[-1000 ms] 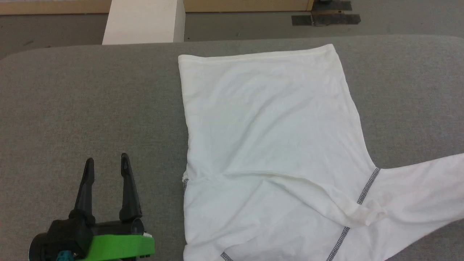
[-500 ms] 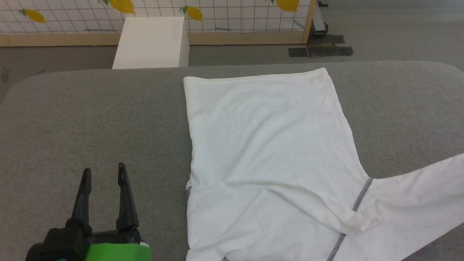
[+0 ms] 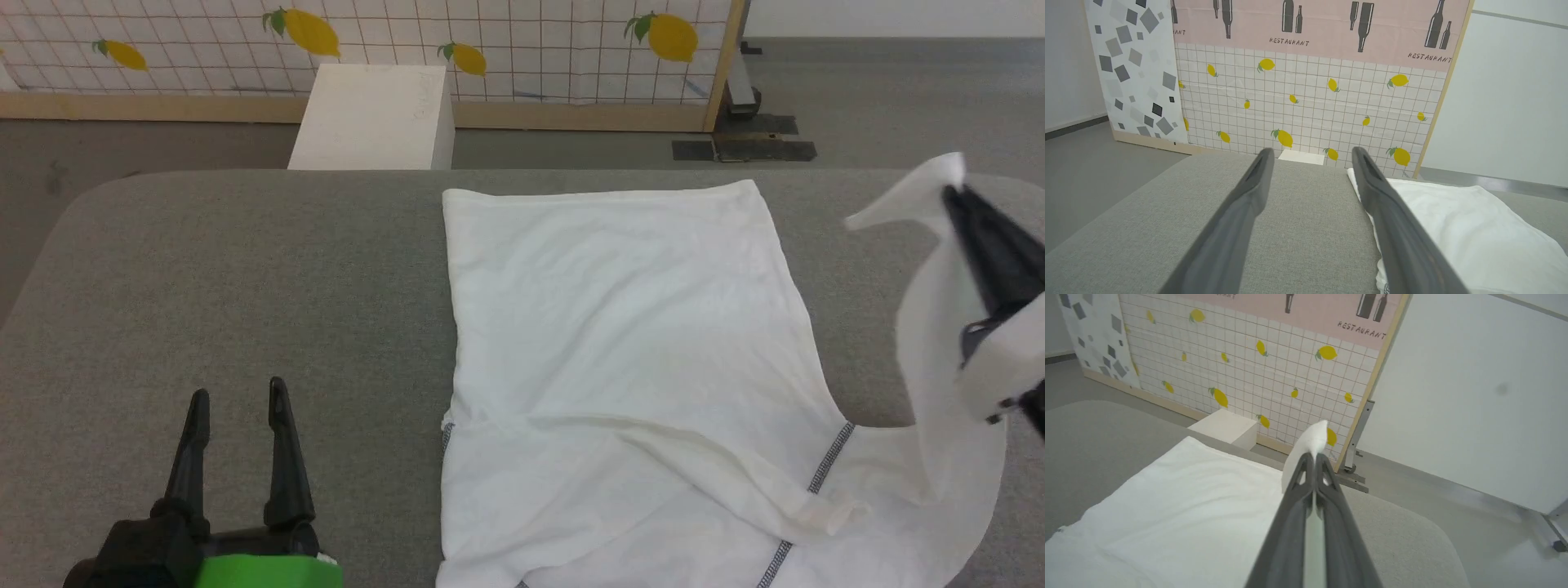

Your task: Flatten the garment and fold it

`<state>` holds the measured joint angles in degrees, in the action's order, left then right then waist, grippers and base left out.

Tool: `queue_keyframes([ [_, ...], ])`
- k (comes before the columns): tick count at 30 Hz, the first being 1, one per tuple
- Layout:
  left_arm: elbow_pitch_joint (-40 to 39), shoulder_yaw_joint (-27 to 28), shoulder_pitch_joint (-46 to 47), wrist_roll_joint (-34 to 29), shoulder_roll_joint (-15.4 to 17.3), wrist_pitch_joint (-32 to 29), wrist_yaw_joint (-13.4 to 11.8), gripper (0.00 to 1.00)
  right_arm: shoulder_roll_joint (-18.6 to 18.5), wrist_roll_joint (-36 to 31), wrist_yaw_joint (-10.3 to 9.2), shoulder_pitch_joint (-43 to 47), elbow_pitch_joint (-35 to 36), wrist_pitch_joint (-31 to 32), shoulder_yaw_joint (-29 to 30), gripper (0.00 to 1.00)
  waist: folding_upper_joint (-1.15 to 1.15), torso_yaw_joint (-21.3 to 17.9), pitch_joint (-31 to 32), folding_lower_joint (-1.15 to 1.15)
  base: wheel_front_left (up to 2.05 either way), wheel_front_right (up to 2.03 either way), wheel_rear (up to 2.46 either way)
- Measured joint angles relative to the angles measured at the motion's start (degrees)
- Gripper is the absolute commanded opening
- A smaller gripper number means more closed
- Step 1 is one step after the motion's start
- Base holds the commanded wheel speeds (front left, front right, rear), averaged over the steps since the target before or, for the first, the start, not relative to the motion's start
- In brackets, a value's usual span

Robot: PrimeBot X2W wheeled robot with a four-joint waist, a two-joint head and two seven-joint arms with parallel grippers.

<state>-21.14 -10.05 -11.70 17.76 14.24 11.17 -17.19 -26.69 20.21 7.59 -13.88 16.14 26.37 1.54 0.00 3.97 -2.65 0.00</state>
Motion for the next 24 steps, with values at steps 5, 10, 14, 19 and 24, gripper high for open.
queue_keyframes([
  [5,-0.2,0.1,-0.1,0.5,0.2,0.0,0.0,1.00,5.3,0.1,0.01,-1.5,0.5,0.8,-11.9,0.00,0.00,1.4,0.3,0.00,0.00,0.00,0.00],
  [10,-0.2,-0.6,0.0,0.7,0.1,0.0,0.0,1.00,10.7,-0.5,0.00,-5.0,-5.3,-1.9,-21.6,0.00,0.00,2.5,-0.6,0.00,0.00,0.00,0.00],
  [14,0.1,-1.1,0.2,0.9,-0.1,0.0,0.0,1.00,13.9,-2.3,0.01,-7.1,-12.2,-5.1,-28.5,0.00,0.00,3.6,-1.8,0.00,0.00,0.00,0.00],
  [19,0.6,-1.9,0.9,0.9,-0.8,0.3,0.1,1.00,17.4,-3.8,0.00,-7.7,-21.7,-8.7,-34.5,0.00,0.00,5.5,-3.2,0.00,0.00,0.00,0.00],
  [24,1.7,-2.2,1.5,0.9,-1.3,0.8,0.1,1.00,20.0,-6.5,0.00,-7.9,-32.0,-12.6,-38.9,0.00,0.00,7.4,-4.2,0.00,0.00,0.00,0.00],
])
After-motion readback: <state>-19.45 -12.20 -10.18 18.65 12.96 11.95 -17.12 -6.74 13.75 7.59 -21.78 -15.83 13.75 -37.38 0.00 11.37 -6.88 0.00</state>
